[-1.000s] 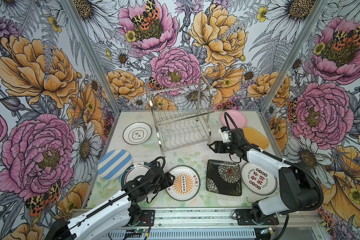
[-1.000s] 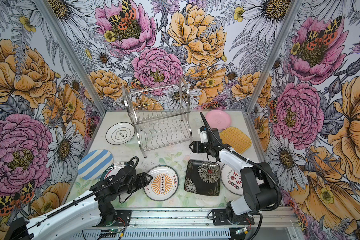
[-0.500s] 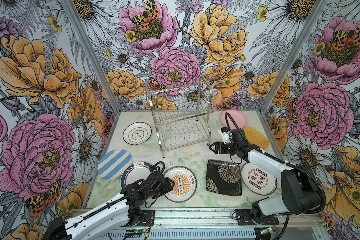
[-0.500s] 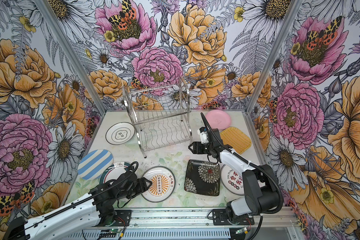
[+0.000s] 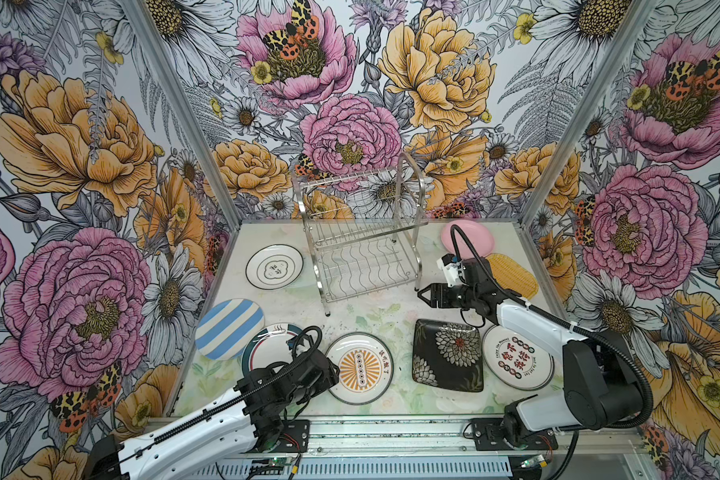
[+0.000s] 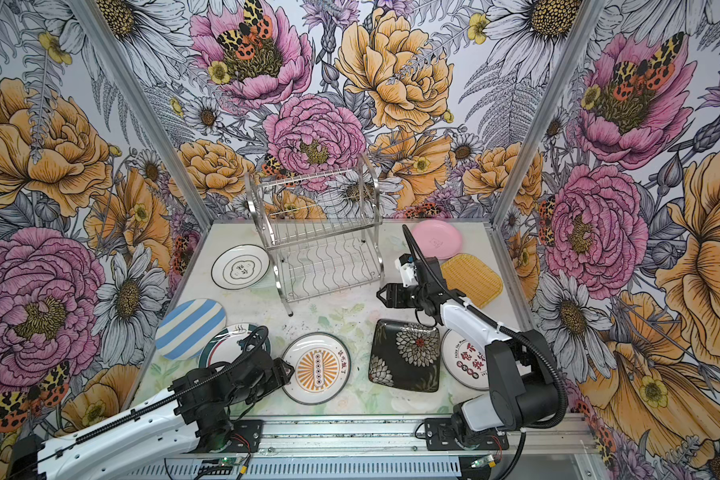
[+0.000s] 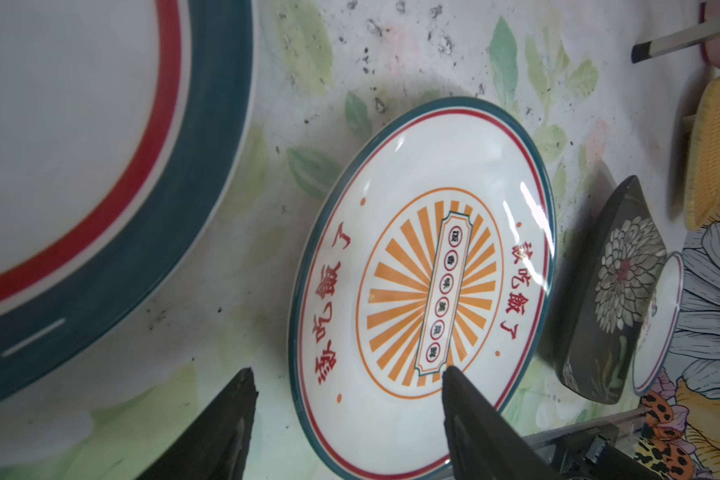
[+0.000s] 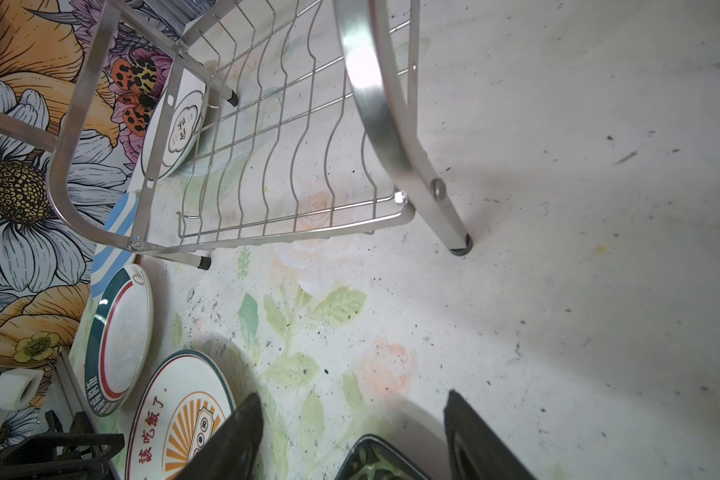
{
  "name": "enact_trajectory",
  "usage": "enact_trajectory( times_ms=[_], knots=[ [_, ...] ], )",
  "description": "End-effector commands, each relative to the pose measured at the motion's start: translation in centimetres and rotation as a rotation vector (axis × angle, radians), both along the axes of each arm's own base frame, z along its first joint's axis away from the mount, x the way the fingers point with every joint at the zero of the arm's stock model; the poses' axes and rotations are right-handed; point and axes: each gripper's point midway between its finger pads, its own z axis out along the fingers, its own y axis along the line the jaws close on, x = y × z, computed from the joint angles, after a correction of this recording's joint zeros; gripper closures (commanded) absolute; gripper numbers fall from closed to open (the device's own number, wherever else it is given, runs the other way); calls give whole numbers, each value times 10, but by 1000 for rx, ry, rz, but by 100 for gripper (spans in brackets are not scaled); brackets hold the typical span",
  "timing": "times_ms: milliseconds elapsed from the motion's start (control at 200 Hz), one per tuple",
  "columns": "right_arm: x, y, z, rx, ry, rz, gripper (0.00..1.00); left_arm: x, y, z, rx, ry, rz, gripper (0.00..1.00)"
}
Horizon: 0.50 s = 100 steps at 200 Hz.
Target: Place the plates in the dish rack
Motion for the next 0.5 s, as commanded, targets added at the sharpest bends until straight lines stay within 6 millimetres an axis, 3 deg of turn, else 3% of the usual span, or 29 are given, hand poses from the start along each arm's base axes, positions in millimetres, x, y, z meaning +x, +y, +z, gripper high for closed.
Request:
enact_trajectory(
  times_ms=[0, 495],
  knots=[
    [-4, -1, 9, 18, -17, 5, 31, 0, 1, -7, -29, -10, 22, 29],
    [-2, -3, 12, 31, -16, 5, 31, -4, -19, -24, -178, 16, 6, 45]
  ],
)
